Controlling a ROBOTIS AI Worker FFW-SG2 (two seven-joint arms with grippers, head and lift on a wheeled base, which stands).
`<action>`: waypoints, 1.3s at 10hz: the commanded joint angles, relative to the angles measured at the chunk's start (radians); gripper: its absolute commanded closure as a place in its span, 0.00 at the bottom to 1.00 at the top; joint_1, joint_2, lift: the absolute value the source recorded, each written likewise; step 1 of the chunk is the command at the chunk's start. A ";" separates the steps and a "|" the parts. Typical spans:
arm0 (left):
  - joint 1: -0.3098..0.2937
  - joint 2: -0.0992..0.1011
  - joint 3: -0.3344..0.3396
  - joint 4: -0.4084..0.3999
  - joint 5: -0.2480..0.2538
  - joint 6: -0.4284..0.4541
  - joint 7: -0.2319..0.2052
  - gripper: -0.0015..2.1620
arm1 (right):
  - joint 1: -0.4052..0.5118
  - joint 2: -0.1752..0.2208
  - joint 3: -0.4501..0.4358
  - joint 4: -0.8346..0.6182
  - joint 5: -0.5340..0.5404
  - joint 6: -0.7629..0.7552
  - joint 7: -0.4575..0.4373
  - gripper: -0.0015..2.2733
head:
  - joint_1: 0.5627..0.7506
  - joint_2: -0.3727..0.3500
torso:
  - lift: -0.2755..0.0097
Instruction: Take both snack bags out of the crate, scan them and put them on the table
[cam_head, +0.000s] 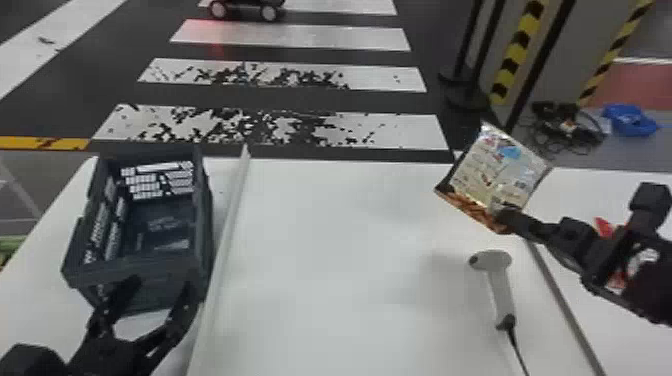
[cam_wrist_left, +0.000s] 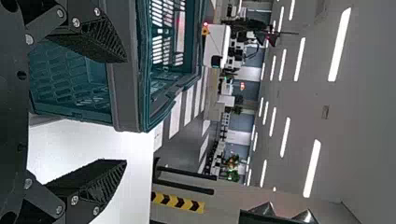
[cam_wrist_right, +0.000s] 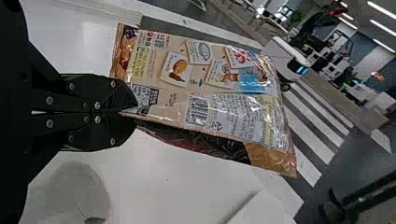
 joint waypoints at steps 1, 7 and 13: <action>0.000 0.000 0.002 0.003 0.001 0.000 0.000 0.12 | -0.005 -0.002 -0.042 0.019 0.003 -0.096 -0.036 0.99 | 0.70 0.40 | 0.64; -0.011 0.000 -0.001 0.012 0.000 0.003 0.000 0.12 | 0.006 -0.011 -0.097 0.134 0.123 -0.514 -0.288 0.99 | 0.70 0.14 | 0.64; -0.009 0.002 0.000 0.009 -0.002 0.006 -0.002 0.12 | 0.003 -0.049 -0.095 0.292 0.178 -0.750 -0.469 0.86 | 0.70 0.03 | 0.64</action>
